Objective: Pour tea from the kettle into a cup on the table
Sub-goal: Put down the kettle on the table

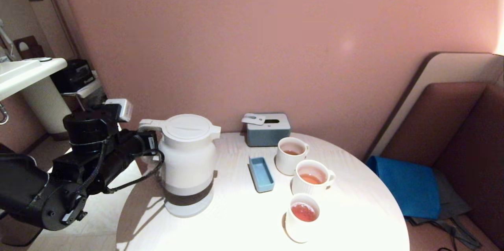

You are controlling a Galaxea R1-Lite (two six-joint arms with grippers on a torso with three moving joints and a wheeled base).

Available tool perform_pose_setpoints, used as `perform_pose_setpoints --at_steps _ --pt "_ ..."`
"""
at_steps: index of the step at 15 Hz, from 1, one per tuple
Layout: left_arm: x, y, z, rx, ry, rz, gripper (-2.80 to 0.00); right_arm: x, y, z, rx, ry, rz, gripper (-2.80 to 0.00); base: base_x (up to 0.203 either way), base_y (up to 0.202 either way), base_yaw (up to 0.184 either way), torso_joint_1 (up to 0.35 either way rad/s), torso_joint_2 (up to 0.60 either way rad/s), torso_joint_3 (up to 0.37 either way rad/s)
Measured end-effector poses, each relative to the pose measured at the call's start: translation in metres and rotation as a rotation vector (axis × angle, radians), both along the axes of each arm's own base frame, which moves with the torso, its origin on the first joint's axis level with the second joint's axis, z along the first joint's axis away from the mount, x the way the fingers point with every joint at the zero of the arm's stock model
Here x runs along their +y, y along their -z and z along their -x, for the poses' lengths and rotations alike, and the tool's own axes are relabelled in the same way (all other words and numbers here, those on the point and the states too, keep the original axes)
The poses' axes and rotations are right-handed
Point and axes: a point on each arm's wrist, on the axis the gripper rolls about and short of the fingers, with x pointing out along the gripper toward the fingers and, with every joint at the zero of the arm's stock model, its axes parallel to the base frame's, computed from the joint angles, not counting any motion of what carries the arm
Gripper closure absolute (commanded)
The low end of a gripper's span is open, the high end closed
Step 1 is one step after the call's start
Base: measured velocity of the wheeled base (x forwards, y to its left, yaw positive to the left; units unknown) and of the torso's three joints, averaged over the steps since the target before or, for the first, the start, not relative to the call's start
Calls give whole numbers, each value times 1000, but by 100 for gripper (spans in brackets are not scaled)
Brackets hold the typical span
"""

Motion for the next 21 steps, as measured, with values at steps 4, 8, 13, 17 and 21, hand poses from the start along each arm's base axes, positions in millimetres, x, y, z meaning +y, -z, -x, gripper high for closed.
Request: perform_pose_setpoints --at_steps 4,8,13,17,21 --pt "2 20 -8 13 -11 19 0 0 0 0 0 1 0 0 0 0 0 0 0 0" --pt "2 42 -7 9 -11 21 0 0 0 0 0 1 0 0 0 0 0 0 0 0" --pt "2 66 -3 -2 -14 25 0 0 0 0 0 1 0 0 0 0 0 0 0 0" --pt "3 77 0 22 -18 20 0 0 0 0 0 1 0 0 0 0 0 0 0 0" --pt "5 74 6 30 -16 7 0 0 0 0 0 1 0 0 0 0 0 0 0 0"
